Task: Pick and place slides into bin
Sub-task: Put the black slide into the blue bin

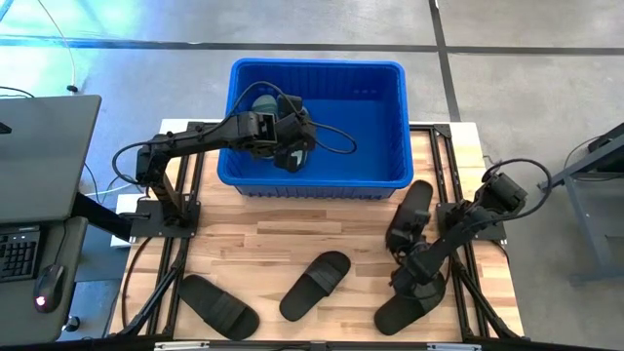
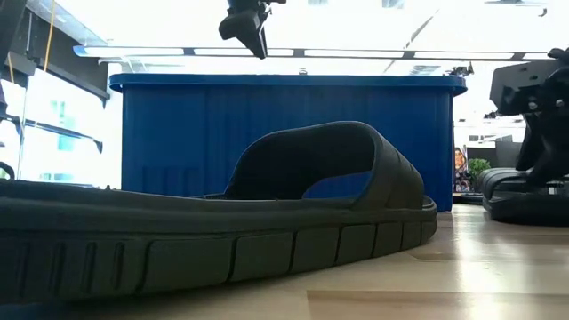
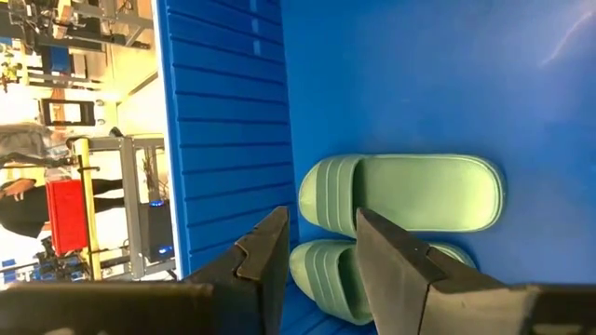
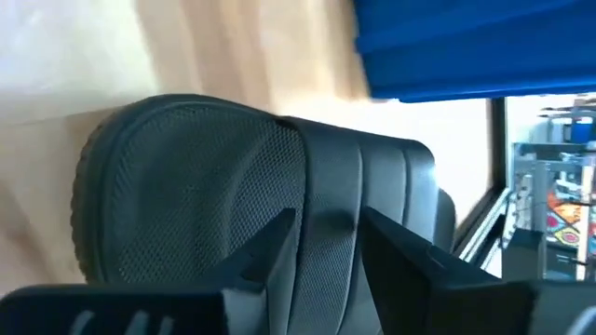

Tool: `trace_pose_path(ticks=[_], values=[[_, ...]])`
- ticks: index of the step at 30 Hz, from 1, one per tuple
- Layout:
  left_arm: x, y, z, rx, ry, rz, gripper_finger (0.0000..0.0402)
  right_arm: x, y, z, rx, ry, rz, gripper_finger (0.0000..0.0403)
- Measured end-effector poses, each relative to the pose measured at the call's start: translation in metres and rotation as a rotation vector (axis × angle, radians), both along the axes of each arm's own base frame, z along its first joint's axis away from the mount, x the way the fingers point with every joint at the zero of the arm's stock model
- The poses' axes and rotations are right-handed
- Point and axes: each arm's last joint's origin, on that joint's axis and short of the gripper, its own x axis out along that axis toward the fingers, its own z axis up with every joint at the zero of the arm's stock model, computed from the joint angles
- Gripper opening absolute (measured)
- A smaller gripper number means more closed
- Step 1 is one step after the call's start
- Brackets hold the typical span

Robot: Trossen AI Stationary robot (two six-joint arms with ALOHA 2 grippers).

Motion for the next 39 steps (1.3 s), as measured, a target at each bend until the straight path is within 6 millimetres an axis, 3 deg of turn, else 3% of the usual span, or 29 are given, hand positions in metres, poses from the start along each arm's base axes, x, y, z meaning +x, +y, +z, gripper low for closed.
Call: trace_pose_path(ticks=[5, 11, 19, 27, 39], values=[[0.000, 0.000, 0.000, 0.000, 0.000, -0.001, 0.0111, -0.003, -0.004, -0.003, -0.031, -0.067, -0.047, 0.0089], [0.000, 0.000, 0.000, 0.000, 0.000, -0.001, 0.0111, -0.011, -0.009, -0.009, -0.023, -0.060, -0.131, 0.0010], [0.000, 0.000, 0.000, -0.001, 0.001, -0.001, 0.0111, 0.002, 0.002, 0.004, 0.026, -0.060, -0.083, 0.0004], [0.000, 0.000, -0.001, -0.004, -0.001, -0.003, 0.0111, 0.039, 0.034, 0.057, 0.137, -0.064, 0.098, 0.0001], [0.001, 0.000, 0.000, -0.005, -0.001, -0.005, 0.0111, 0.070, 0.068, 0.176, 0.447, -0.234, 0.218, 0.0000]])
